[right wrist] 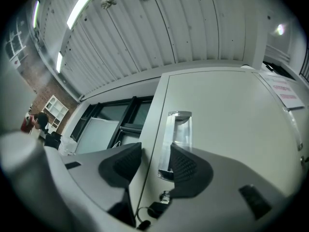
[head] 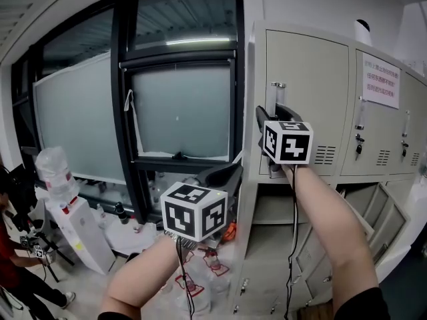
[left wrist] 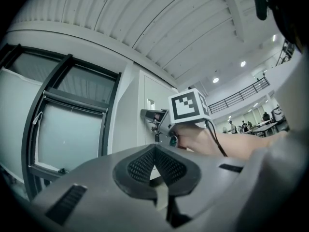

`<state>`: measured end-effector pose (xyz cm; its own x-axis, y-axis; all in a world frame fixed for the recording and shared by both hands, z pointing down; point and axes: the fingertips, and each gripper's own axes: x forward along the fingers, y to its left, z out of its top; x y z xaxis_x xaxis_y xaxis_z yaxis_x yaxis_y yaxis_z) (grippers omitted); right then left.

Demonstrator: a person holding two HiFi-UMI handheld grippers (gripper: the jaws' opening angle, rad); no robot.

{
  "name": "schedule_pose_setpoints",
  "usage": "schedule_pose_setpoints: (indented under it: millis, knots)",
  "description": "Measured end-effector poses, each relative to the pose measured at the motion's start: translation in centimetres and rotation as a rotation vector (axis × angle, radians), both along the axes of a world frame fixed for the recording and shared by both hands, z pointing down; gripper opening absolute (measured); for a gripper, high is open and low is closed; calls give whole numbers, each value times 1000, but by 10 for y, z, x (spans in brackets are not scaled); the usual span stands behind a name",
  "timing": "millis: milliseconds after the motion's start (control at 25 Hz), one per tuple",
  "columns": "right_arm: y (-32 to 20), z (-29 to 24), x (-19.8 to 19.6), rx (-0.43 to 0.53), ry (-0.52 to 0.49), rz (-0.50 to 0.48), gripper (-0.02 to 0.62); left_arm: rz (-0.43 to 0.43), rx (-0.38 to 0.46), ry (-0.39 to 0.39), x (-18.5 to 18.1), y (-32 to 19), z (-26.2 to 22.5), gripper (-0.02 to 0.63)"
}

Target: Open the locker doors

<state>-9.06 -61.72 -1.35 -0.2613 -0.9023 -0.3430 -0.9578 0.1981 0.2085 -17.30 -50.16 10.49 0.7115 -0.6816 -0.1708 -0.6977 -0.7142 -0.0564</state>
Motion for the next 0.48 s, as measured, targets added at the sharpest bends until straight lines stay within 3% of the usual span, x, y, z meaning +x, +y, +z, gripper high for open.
schedule_pose_setpoints:
  millis: [480]
  knots:
    - [10,4,9,0,18,69,117,-2,-25,1,0,7,8,1]
